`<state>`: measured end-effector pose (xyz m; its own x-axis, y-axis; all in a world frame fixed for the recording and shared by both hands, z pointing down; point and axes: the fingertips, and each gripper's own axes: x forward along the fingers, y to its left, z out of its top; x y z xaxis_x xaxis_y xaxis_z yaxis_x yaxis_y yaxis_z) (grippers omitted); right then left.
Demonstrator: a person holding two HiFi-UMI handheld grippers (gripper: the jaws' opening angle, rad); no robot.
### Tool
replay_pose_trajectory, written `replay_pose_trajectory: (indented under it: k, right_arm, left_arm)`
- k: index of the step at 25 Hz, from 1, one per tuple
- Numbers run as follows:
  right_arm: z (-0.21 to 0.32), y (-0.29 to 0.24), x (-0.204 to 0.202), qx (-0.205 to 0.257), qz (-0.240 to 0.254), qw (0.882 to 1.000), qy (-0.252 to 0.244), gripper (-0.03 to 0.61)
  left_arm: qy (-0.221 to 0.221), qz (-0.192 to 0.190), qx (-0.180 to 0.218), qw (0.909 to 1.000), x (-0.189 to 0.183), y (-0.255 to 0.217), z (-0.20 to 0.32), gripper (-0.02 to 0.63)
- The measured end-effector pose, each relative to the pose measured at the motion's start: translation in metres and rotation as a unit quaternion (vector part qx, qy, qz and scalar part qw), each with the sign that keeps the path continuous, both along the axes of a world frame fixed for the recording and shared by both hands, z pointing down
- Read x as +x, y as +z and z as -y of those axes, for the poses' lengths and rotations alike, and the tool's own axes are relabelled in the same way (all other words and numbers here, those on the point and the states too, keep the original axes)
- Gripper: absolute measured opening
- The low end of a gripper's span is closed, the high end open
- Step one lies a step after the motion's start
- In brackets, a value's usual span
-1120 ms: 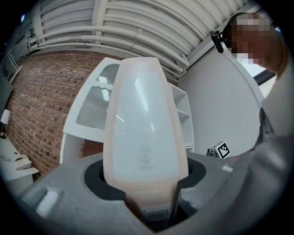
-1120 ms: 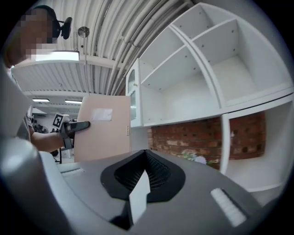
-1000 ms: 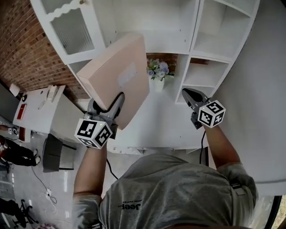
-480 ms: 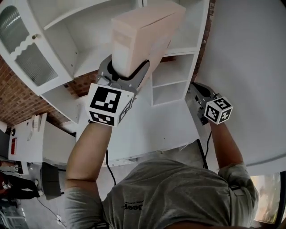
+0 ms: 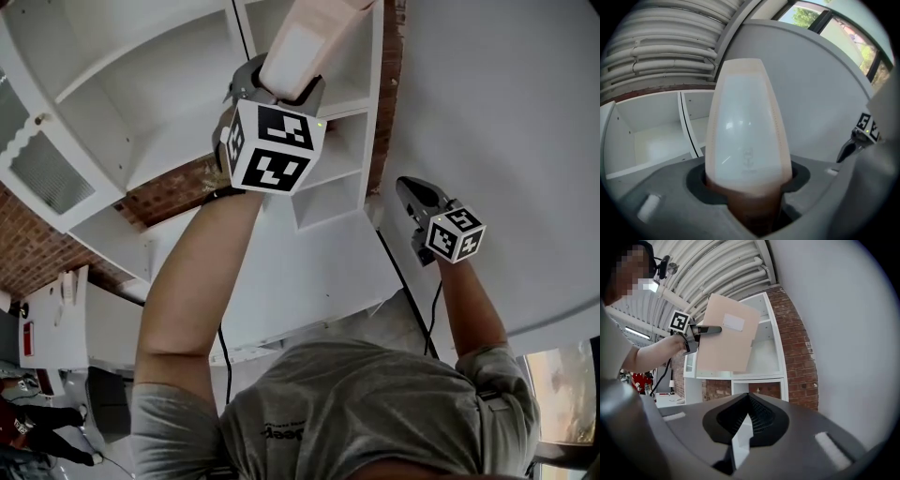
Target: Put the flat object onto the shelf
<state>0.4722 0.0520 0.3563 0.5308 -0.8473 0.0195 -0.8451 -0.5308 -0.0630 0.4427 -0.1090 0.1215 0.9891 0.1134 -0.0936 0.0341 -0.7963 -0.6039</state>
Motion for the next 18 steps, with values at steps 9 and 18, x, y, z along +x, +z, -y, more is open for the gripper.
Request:
replay_pose_trajectory:
  k: [9,18]
  right_arm:
    - [-0.012,0.004,0.003,0.005,0.007,1.0,0.009,0.009]
    - [-0.024,0.008,0.0,0.003,0.016,1.0,0.021,0.009]
  left_arm:
    - [-0.076,0.001,0.043,0.9962,0.037,0.011,-0.02,0.284]
    - [-0.13,-0.005,0.068,0.9892,0.07,0.029,-0.027,0.284]
